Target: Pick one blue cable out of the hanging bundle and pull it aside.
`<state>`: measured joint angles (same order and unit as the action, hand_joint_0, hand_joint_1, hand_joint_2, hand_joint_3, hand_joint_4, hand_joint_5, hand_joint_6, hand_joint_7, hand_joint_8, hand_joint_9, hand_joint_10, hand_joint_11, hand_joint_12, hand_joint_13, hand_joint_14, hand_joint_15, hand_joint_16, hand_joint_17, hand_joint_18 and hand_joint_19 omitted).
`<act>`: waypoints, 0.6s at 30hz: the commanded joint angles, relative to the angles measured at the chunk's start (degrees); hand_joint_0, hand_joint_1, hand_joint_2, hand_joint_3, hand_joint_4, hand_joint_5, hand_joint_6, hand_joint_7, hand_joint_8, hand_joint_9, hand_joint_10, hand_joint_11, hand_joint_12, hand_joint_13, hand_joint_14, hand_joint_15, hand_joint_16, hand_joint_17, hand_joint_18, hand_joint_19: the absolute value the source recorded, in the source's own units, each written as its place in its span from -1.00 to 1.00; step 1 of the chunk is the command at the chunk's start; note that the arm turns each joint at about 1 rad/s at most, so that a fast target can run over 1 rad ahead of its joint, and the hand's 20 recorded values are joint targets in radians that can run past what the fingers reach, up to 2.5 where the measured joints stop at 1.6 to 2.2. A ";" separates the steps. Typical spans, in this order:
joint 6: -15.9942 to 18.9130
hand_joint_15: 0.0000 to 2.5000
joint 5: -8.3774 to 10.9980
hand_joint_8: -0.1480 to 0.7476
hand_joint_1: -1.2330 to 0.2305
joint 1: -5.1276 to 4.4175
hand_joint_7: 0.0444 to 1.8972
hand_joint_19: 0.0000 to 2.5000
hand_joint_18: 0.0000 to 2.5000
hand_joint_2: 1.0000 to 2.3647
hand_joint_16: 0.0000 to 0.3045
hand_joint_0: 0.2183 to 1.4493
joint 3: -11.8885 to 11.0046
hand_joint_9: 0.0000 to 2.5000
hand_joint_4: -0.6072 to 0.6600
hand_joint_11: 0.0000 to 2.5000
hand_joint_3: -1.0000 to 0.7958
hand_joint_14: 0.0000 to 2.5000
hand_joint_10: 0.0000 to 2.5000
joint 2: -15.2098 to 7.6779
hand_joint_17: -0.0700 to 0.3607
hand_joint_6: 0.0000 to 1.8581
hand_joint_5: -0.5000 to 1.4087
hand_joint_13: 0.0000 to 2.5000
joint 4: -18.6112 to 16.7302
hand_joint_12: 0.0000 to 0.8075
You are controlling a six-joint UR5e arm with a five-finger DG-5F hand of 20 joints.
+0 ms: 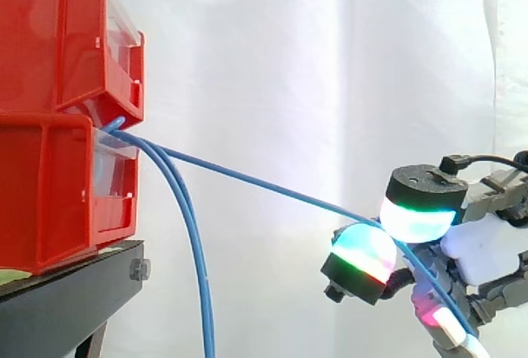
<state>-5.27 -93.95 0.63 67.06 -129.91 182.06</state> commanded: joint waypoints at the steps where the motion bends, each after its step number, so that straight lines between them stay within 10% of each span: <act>1: -0.18 -0.57 0.09 0.04 -0.32 -0.01 0.11 -0.64 -0.26 -0.56 -0.57 -0.52 0.00 -0.15 -0.47 -0.70 0.03 -0.99 -0.99 0.00 0.01 -0.06 -0.49 -0.18 -0.56 -0.03; 18: -0.09 -0.54 0.09 -0.05 -0.19 -0.45 0.06 -0.57 -0.43 -0.98 -0.64 -0.46 0.35 -0.21 -0.25 -0.65 -0.09 -0.98 -0.99 0.00 -0.10 -0.05 -0.54 -0.28 -0.92 -0.13</act>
<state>-5.36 -93.88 0.20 67.31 -129.90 181.15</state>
